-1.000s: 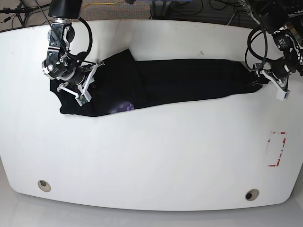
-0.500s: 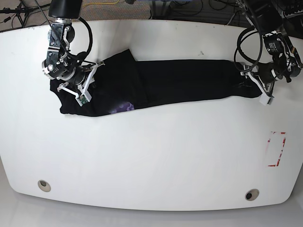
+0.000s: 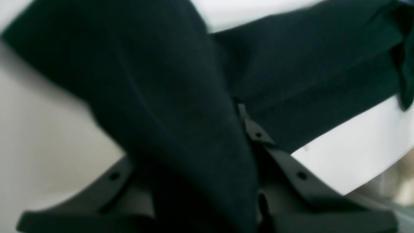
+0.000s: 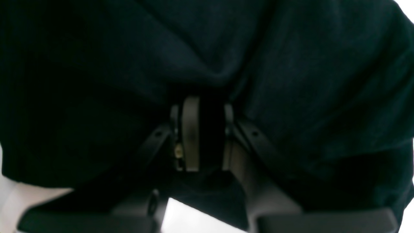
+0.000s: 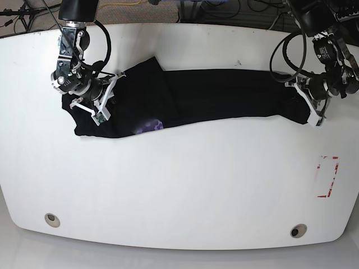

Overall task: Fold the T-shirt properly
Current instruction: 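Grasp the strip end with the left gripper and fold it toward the right gripper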

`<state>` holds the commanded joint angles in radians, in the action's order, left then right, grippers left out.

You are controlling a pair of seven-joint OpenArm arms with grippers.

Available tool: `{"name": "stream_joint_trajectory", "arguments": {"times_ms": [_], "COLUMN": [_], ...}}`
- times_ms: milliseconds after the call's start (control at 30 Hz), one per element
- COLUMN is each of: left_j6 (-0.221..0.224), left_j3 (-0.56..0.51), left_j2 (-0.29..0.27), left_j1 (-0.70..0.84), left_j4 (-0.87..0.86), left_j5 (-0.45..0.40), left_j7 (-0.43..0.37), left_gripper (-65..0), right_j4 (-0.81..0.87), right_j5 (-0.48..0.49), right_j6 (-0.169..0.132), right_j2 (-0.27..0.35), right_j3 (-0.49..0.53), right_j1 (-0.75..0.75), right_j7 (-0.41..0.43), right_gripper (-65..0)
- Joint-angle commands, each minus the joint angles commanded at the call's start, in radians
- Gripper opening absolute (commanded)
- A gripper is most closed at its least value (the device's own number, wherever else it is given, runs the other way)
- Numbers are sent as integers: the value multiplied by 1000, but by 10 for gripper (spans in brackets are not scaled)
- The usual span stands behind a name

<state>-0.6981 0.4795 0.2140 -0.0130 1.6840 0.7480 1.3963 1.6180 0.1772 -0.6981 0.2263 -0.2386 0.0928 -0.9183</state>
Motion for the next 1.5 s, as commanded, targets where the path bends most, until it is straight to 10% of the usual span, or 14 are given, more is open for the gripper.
{"name": "stream_joint_trajectory", "arguments": {"times_ms": [400, 867, 1300, 1500], "left_j6": [0, 44, 45, 45], "left_j3": [-272, -319, -319, -321], "left_j2": [-133, -364, -371, -371], "left_j1": [20, -68, -107, -107], "left_j4": [143, 40, -35, -35], "left_j5": [-5, -71, -91, -91], "left_j7": [-1, -7, -33, -33], "left_gripper": [-564, -562, -556, -400], "right_j4": [0, 0, 2, 15], "right_j5": [0, 2, 0, 2], "right_j6": [0, 0, 0, 0], "right_j2": [0, -15, -28, -28], "right_j3": [0, 0, 2, 2], "right_j1": [0, 0, 0, 0], "right_j7": [0, 0, 0, 0], "right_gripper": [-556, -556, -556, -556]}}
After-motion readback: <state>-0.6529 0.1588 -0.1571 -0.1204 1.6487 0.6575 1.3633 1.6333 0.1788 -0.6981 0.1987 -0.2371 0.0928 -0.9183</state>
